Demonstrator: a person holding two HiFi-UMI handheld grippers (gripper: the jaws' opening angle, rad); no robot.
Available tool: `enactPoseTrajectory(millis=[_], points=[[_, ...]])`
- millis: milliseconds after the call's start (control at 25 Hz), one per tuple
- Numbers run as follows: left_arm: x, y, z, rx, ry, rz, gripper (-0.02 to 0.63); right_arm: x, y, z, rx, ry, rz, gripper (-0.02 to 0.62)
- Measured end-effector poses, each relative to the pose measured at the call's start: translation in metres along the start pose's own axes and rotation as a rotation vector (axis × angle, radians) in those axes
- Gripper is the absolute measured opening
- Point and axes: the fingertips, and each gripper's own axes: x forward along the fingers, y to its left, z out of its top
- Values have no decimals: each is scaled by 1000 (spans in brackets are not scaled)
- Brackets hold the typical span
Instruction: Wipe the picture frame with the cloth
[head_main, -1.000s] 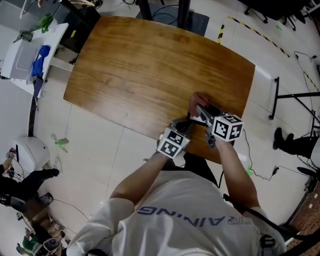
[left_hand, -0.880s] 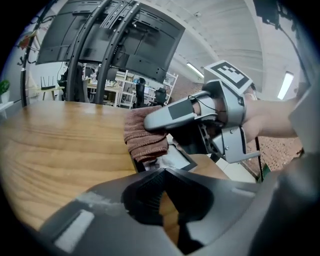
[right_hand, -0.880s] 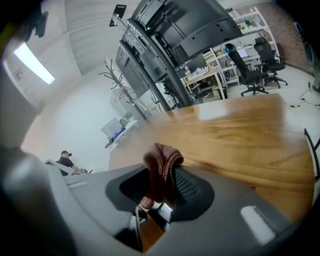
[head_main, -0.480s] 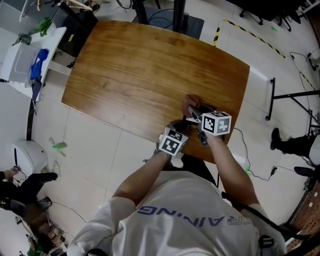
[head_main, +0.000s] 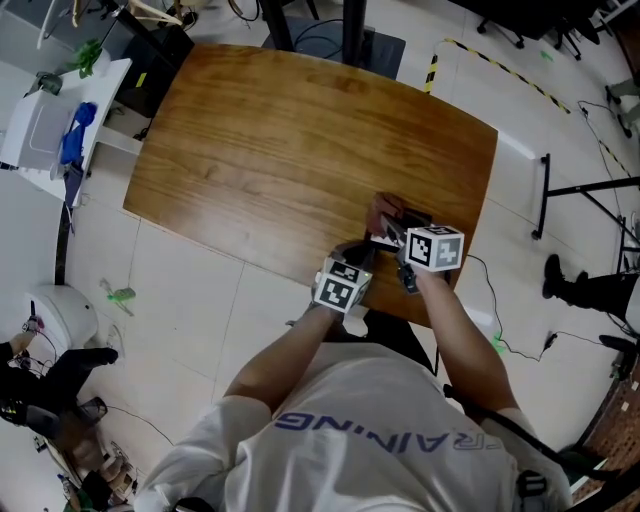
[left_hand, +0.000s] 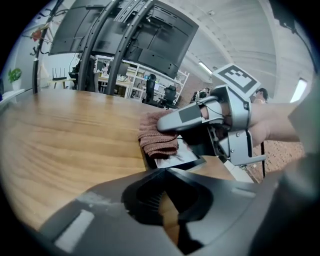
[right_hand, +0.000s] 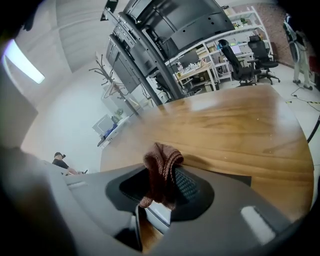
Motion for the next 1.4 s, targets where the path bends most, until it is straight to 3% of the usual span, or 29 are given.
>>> enactPoseTrajectory(millis=[640, 920, 1160, 1400], points=[[6, 8, 14, -4, -12, 2, 3, -1, -12, -6, 31, 7, 13, 123], [6, 8, 14, 13, -18, 14, 3, -29, -34, -10, 46, -13, -42, 124], [5, 8, 16, -16, -34, 15, 3, -63, -73, -18, 122, -40, -105, 124], [6, 10, 14, 4, -38, 19, 3, -79, -81, -26, 149, -40, -111, 127]])
